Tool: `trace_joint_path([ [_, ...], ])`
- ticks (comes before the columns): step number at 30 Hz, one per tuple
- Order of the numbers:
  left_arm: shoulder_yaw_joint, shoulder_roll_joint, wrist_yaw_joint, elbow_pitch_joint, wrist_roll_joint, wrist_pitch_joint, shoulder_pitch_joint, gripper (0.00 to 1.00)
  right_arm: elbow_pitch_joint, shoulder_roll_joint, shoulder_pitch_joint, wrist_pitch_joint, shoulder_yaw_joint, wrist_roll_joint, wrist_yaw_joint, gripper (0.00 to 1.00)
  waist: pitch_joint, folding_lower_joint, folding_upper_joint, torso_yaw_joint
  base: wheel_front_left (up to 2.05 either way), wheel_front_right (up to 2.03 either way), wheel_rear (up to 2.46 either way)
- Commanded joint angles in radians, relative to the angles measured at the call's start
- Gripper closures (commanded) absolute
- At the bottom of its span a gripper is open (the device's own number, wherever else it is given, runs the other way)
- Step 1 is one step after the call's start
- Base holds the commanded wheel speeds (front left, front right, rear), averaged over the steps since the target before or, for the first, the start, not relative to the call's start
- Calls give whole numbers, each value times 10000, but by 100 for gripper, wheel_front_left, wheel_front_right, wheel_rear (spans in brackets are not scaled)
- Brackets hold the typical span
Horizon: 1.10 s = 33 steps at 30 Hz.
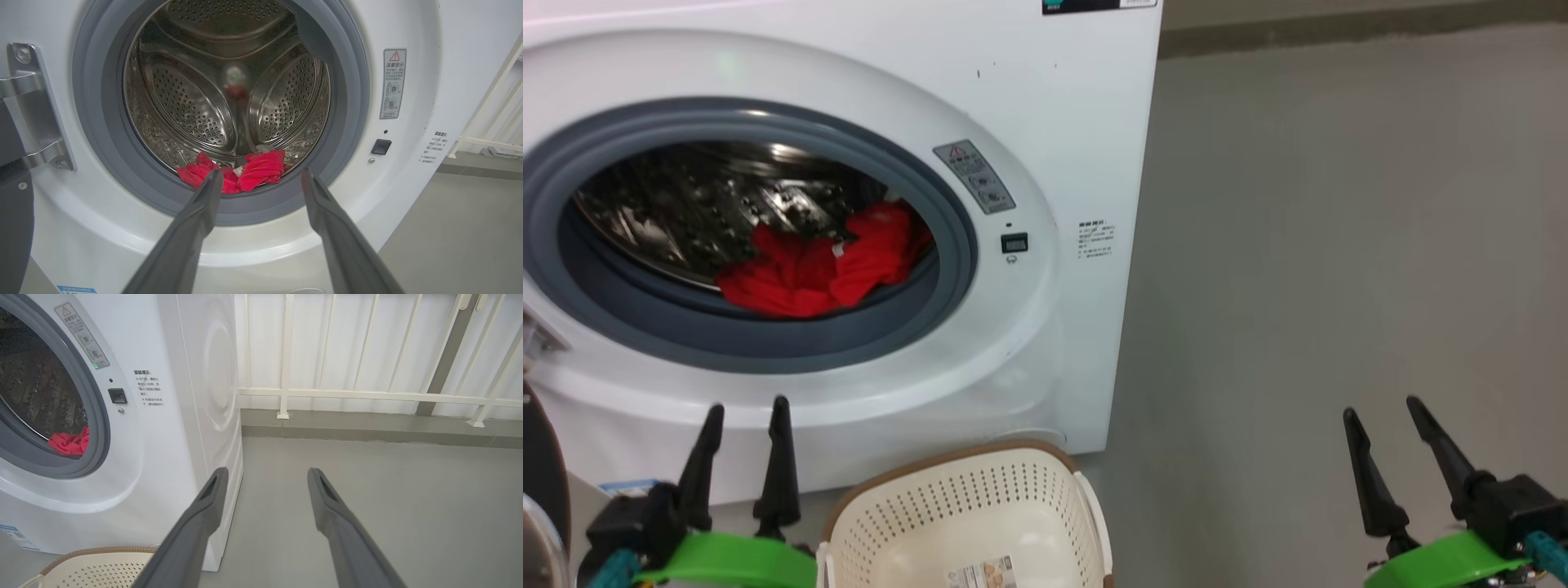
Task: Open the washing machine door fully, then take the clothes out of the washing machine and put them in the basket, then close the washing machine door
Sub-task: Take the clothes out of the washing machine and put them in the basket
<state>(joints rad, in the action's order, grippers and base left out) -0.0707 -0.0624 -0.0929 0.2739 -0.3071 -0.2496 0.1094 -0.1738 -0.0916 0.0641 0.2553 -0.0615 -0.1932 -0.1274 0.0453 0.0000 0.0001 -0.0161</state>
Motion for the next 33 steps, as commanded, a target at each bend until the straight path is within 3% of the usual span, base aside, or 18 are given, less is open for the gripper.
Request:
trace_joint_path([
  [1,-354,-97,148,-92,54,-122,637,0,339,-236,-537,65,186,-96,-33,0,528,0,-1,17,0,0,0],
  [17,-265,-209,840,1521,272,-122,3986,0,692,-527,-2040,65,350,-325,-33,0,3179,0,-1,-186,0,0,0],
  [33,-305,-1265,1845,3702,810,487,7644,0,519,-661,-2985,65,716,-595,-33,0,5018,0,-1,-738,0,0,0],
])
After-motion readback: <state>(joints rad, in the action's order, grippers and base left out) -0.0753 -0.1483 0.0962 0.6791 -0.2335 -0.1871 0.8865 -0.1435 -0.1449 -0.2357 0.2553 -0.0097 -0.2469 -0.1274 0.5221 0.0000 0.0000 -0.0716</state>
